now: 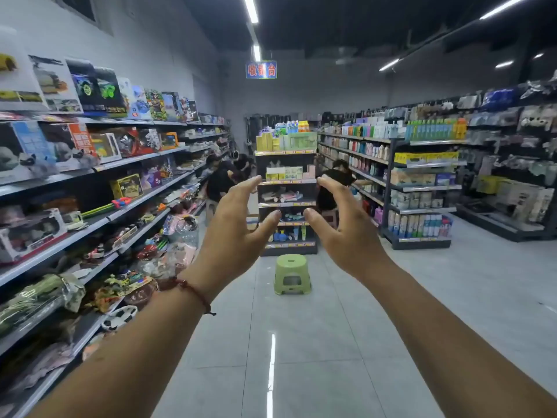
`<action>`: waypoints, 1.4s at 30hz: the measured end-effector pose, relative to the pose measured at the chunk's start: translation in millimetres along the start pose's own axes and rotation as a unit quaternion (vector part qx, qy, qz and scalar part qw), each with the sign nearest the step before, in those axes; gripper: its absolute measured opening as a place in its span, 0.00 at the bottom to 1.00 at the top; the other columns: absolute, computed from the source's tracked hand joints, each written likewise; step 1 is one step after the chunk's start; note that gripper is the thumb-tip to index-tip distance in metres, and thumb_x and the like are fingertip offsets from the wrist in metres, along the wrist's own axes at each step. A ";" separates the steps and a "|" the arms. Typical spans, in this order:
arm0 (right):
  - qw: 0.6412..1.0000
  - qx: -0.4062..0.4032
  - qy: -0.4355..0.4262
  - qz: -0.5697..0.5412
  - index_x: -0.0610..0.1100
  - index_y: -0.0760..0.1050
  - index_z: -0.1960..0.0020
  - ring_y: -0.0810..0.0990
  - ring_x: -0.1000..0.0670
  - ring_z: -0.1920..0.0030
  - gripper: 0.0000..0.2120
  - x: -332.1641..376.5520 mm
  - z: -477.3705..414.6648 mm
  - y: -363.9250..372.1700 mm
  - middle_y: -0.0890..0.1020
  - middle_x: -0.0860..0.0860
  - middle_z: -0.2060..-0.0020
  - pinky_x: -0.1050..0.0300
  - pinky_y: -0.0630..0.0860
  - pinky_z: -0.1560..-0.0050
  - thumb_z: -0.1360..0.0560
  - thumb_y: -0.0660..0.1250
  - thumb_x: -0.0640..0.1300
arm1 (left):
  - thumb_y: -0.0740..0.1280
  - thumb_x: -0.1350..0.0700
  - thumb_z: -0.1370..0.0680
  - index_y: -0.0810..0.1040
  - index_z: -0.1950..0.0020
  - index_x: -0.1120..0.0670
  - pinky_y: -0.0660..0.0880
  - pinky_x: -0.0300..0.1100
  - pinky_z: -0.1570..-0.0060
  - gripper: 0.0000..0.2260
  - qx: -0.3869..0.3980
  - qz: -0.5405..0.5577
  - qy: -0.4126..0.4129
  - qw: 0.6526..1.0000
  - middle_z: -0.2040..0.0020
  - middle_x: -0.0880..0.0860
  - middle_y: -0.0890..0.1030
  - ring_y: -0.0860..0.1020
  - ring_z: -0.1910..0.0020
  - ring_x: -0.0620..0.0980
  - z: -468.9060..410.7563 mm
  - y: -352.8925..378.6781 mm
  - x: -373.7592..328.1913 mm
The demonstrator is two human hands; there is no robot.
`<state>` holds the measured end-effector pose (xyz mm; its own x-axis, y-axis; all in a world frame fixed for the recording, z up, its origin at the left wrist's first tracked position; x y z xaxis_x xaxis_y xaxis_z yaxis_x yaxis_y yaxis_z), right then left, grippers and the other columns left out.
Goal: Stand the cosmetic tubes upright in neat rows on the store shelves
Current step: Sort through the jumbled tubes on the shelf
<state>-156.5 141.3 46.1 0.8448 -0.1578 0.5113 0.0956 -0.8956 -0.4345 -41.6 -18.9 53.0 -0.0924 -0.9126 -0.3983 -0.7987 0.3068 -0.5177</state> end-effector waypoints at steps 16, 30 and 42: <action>0.974 0.145 -0.041 0.171 0.50 0.63 0.27 0.68 0.49 0.30 0.28 -268.0 -216.4 92.7 0.70 0.51 0.30 0.48 0.69 0.31 0.23 0.65 0.56 | 0.66 0.42 0.21 0.65 0.23 0.51 0.64 0.41 0.31 0.29 0.078 -0.210 -0.011 0.975 0.28 0.50 0.70 0.68 0.30 0.48 -207.1 216.4 141.8; 0.945 0.208 -0.035 0.250 0.52 0.63 0.28 0.75 0.49 0.39 0.25 -472.7 -441.1 310.7 0.73 0.52 0.36 0.52 0.77 0.46 0.22 0.63 0.55 | 0.66 0.42 0.22 0.66 0.25 0.49 0.73 0.54 0.35 0.28 0.133 -0.201 -0.038 0.970 0.33 0.50 0.74 0.72 0.35 0.51 -421.4 390.8 415.4; 0.939 0.244 -0.025 0.242 0.51 0.62 0.26 0.70 0.48 0.34 0.29 -702.3 -627.3 447.8 0.71 0.52 0.32 0.50 0.70 0.33 0.24 0.66 0.56 | 0.66 0.42 0.22 0.66 0.24 0.48 0.72 0.49 0.35 0.28 0.162 -0.218 -0.041 0.962 0.34 0.48 0.74 0.72 0.36 0.48 -592.3 571.8 603.7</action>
<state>-1037.2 -409.7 -42.4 0.8742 -0.4660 0.1368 -0.0860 -0.4259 -0.9007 -906.3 -554.5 -34.9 0.2660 -0.9535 -0.1419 -0.5232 -0.0192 -0.8520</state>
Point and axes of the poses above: each hand's wrist, its own z-axis away from the middle knuckle, its own y-axis out of the palm, x = y × z, the point moved 7 cm from there along -z, towards the middle knuckle
